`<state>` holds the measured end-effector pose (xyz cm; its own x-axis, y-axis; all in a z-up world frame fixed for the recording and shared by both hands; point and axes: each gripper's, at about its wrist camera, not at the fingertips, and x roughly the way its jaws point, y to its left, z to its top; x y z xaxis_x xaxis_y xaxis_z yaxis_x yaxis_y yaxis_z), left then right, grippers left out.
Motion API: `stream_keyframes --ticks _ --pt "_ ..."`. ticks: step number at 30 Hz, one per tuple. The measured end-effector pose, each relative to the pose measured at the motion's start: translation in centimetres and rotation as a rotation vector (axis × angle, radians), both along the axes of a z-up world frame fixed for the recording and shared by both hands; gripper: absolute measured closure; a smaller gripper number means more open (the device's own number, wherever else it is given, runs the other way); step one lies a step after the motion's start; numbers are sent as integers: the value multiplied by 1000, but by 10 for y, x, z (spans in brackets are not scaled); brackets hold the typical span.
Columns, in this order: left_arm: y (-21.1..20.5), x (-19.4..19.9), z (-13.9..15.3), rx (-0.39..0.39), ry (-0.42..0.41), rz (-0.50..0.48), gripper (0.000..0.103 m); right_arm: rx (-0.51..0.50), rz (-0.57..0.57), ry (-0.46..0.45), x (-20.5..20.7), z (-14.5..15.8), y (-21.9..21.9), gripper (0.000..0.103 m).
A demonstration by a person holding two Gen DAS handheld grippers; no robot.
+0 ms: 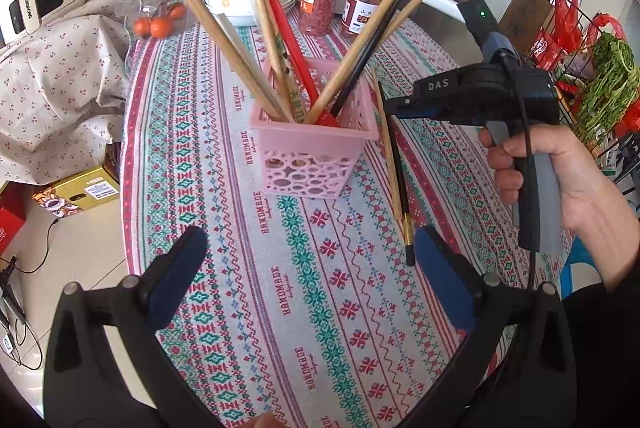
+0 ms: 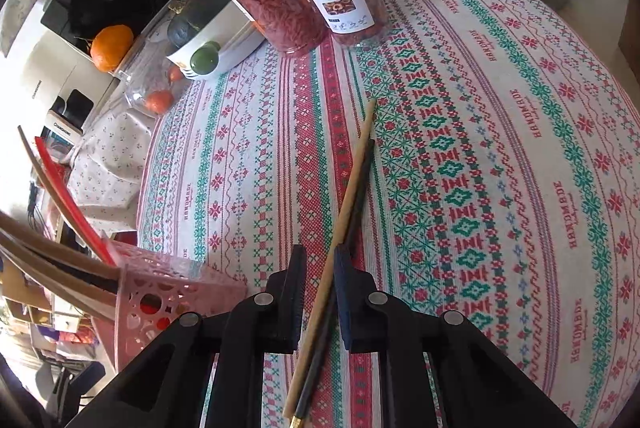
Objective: Organize utensils
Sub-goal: 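Reach the right tool to a loose wooden chopstick and grasp it, then grasp the black chopstick with the left tool while the right tool holds its chopstick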
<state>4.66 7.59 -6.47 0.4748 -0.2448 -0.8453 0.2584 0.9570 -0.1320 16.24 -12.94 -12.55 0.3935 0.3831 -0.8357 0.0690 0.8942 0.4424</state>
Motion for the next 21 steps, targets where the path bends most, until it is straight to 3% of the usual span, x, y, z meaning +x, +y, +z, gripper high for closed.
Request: stream_keyframes --ticks 6,16,19,21 --pt "3 1 -3 3 19 -10 0 -33 -8 27 9 -9 8 90" --pt "-2 -5 -5 12 23 -30 0 -412 109 41 9 -9 59 92" --pt "-6 -7 -7 22 25 -41 0 -398 109 63 4 -10 55 92" --pt "-9 -8 -7 26 23 -50 0 -301 94 59 0 -10 41 95"
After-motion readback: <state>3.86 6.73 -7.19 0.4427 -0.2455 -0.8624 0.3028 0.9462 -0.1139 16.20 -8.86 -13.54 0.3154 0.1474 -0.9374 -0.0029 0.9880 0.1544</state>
